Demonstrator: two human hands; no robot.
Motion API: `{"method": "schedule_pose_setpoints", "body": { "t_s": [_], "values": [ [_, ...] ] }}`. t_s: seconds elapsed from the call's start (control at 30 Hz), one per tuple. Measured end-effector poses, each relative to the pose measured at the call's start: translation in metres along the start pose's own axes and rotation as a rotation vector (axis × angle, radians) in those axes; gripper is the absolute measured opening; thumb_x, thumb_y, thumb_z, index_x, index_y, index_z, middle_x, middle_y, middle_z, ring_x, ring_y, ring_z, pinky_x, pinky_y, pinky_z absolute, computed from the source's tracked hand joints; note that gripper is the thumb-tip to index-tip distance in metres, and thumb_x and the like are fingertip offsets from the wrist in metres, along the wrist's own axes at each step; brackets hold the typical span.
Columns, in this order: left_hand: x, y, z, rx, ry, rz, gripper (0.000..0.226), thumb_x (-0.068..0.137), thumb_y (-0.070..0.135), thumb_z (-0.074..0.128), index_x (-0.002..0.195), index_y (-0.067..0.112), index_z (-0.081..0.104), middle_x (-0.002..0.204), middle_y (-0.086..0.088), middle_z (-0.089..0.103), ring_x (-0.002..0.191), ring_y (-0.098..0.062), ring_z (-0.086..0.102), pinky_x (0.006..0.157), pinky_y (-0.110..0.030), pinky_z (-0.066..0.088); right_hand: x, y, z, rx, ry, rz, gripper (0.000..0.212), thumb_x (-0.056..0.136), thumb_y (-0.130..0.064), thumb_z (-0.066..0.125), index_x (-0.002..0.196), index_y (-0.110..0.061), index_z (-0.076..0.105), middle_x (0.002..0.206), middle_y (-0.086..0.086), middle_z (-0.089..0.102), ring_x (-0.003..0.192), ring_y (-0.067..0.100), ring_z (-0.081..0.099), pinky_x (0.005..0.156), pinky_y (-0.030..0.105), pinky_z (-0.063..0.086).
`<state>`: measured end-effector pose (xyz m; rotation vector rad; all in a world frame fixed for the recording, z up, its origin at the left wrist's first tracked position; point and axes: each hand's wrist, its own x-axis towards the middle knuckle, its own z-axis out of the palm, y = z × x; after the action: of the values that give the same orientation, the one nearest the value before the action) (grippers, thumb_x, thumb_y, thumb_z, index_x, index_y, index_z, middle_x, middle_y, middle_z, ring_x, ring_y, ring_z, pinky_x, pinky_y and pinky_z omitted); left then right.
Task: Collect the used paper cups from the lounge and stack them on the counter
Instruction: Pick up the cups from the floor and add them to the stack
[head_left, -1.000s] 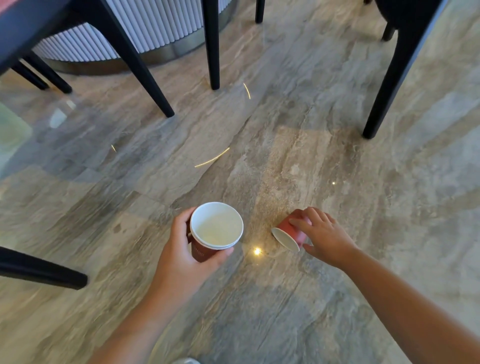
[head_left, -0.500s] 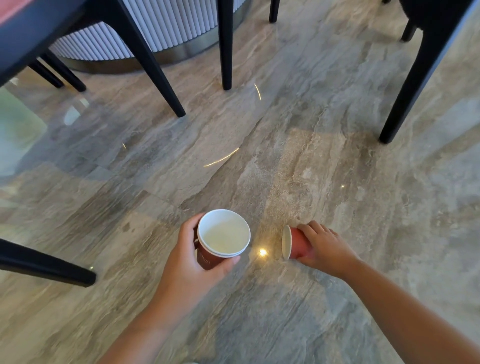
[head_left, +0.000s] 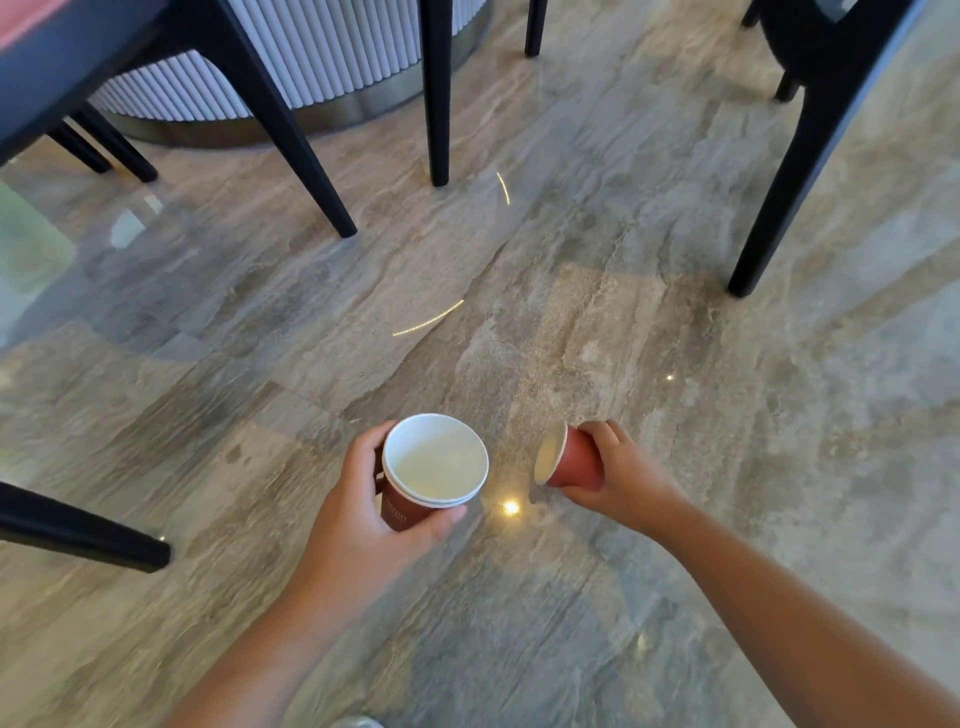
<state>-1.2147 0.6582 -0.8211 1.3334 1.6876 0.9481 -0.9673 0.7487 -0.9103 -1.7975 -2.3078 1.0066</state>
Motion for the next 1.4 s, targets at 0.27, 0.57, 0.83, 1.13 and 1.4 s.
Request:
{"method": "schedule_pose_setpoints", "body": {
  "t_s": [0.27, 0.57, 0.83, 1.13, 1.4],
  "values": [
    [0.019, 0.055, -0.017, 0.007, -0.05, 0.053, 0.073, 0.044, 0.061, 0.078, 0.107, 0.06, 0.041, 0.109, 0.033, 0.056, 0.101, 0.006, 0.057, 0.078, -0.014, 0.042, -0.015, -0.059, -0.097, 0.226, 0.326, -0.088, 0.074, 0.067, -0.04, 0.075, 0.129, -0.025, 0.037, 0.118, -0.01, 0.045, 0.095, 0.002, 0.044, 0.072, 0.011, 0.034],
    [0.023, 0.127, -0.056, -0.081, 0.006, 0.11, 0.068, 0.042, 0.059, 0.078, 0.101, 0.06, 0.045, 0.105, 0.029, 0.06, 0.099, 0.004, 0.059, 0.079, -0.019, 0.044, -0.048, -0.145, -0.161, 0.688, 0.537, -0.209, 0.079, 0.068, -0.033, 0.075, 0.13, -0.049, 0.027, 0.12, -0.012, 0.051, 0.103, -0.002, 0.053, 0.085, 0.016, 0.045],
    [0.009, 0.175, -0.066, -0.096, 0.012, 0.086, 0.068, 0.039, 0.06, 0.077, 0.101, 0.058, 0.047, 0.102, 0.032, 0.06, 0.097, 0.008, 0.058, 0.086, -0.027, 0.047, -0.065, -0.173, -0.163, 0.909, 0.638, -0.286, 0.076, 0.071, -0.026, 0.076, 0.127, -0.049, 0.03, 0.101, -0.014, 0.056, 0.086, -0.009, 0.057, 0.064, 0.003, 0.043],
    [-0.001, 0.213, -0.046, -0.1, 0.012, 0.151, 0.064, 0.045, 0.054, 0.078, 0.101, 0.053, 0.048, 0.103, 0.033, 0.06, 0.097, 0.009, 0.058, 0.08, -0.021, 0.047, -0.091, -0.154, -0.169, 1.013, 0.706, -0.26, 0.07, 0.072, -0.028, 0.075, 0.123, -0.046, 0.032, 0.115, 0.005, 0.057, 0.099, 0.014, 0.06, 0.078, 0.018, 0.049],
    [-0.006, 0.209, -0.025, -0.044, -0.053, 0.182, 0.071, 0.042, 0.06, 0.076, 0.106, 0.051, 0.047, 0.105, 0.029, 0.059, 0.101, 0.004, 0.057, 0.089, -0.029, 0.049, -0.113, -0.14, -0.19, 1.148, 0.794, -0.281, 0.064, 0.069, -0.022, 0.068, 0.12, -0.035, 0.032, 0.114, 0.007, 0.058, 0.094, 0.002, 0.06, 0.077, 0.018, 0.05]
  ]
}}
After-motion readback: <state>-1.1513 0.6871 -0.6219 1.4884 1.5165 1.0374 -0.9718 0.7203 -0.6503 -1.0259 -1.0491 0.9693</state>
